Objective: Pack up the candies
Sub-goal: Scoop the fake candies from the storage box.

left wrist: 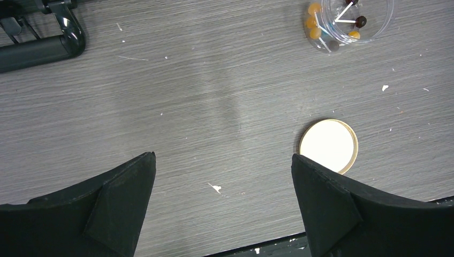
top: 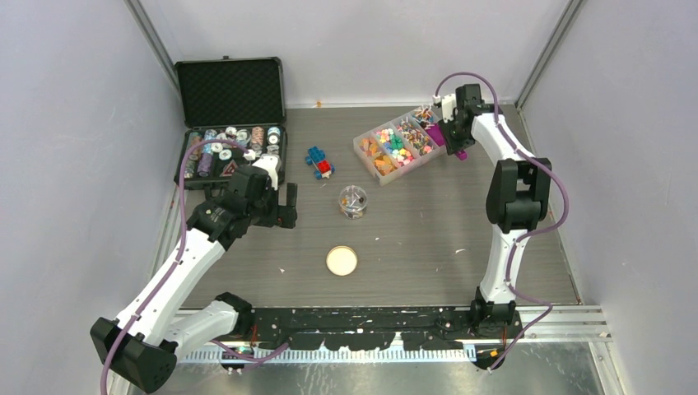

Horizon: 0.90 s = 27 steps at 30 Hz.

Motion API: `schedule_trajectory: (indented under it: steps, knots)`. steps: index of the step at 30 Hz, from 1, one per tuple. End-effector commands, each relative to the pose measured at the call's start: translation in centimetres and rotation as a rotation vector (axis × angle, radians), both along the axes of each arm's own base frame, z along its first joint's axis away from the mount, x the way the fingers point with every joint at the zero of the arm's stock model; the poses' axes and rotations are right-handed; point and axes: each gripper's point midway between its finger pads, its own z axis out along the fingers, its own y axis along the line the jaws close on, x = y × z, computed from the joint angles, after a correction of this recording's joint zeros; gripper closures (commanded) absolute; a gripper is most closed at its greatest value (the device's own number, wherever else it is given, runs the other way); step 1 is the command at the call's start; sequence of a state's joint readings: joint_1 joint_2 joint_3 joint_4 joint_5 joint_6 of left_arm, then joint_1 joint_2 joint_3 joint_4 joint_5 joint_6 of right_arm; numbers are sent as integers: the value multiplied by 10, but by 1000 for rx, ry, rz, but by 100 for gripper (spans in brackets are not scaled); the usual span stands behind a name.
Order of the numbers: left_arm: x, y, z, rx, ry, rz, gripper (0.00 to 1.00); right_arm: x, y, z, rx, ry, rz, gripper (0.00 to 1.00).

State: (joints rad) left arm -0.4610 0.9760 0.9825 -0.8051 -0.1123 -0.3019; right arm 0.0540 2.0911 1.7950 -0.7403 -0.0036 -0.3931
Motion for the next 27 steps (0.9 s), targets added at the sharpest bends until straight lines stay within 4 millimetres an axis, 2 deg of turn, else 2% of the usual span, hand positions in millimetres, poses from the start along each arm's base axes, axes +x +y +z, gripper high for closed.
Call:
schedule_trajectory:
  steps: [1, 13, 27]
  knots:
    - [5, 0, 7, 5, -36, -7, 1, 7, 8, 36, 37, -95, 43, 100]
    - [5, -1, 7, 0, -36, -11, 1, 13, 16, 17, 71, -85, 60, 100]
    - [5, -1, 8, 1, -37, -9, 1, 12, 14, 15, 101, -132, 43, 100]
